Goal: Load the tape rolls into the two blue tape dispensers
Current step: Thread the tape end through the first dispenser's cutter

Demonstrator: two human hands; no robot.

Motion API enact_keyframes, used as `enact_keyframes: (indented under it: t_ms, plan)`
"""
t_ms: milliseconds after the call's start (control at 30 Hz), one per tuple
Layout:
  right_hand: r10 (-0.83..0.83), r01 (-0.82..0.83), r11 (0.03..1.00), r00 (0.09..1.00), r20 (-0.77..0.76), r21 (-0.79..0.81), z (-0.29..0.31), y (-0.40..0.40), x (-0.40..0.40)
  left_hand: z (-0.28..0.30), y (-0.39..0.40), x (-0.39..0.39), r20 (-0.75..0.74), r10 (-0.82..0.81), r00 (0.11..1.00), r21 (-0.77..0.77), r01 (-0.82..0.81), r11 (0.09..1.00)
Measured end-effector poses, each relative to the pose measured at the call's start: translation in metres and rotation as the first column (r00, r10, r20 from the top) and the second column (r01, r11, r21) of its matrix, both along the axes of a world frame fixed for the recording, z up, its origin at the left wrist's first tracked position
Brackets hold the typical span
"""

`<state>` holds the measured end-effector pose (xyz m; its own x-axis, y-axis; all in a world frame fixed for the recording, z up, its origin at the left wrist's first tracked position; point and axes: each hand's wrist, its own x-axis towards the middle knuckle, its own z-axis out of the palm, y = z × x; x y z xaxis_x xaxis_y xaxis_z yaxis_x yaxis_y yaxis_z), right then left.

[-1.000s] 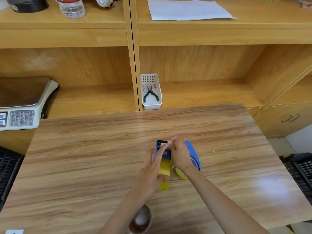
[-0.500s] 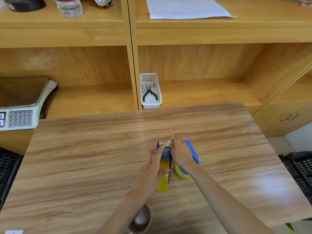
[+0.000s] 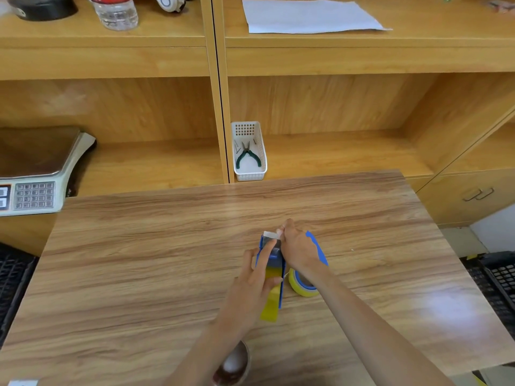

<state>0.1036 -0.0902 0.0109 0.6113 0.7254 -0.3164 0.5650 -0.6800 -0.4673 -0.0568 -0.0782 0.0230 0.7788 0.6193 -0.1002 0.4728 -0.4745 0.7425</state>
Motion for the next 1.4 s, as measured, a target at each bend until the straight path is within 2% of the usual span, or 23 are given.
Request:
enact_keyframes:
  t_ms: [300, 467, 567, 767, 1033, 1167, 1400]
  plan:
    - [-0.058, 0.056, 0.998, 0.995, -0.077, -0.032, -0.009, 0.004, 0.013, -0.004, -0.007, -0.005, -0.08, -0.067, 0.995, -0.033, 0.064, 0.997]
    - [-0.079, 0.076, 0.996, 0.994, -0.07, -0.043, -0.008, 0.003, 0.019, -0.007, -0.007, -0.009, -0.012, -0.059, 0.998, -0.093, 0.058, 0.994]
    - [-0.065, 0.063, 0.998, 0.996, -0.058, -0.022, -0.005, 0.004, 0.02, 0.0, -0.009, -0.006, 0.003, -0.045, 0.999, -0.075, 0.045, 0.996]
    - [-0.069, 0.065, 0.995, 0.997, -0.045, -0.08, -0.001, 0.006, 0.029, 0.0, -0.011, -0.003, -0.076, -0.083, 0.994, -0.073, 0.078, 0.994]
    - [-0.084, 0.07, 0.996, 0.939, -0.332, -0.054, -0.002, 0.005, 0.047, -0.002, -0.013, -0.015, -0.021, -0.104, 0.994, -0.149, 0.1, 0.984]
    - [-0.029, 0.028, 1.0, 0.883, -0.469, -0.01, -0.002, -0.003, 0.049, -0.008, -0.007, -0.019, 0.094, -0.047, 0.994, -0.204, 0.066, 0.977]
    - [-0.025, 0.003, 0.999, 0.879, -0.476, -0.047, 0.001, 0.004, 0.049, 0.002, 0.004, -0.018, 0.147, 0.077, 0.986, -0.323, -0.026, 0.946]
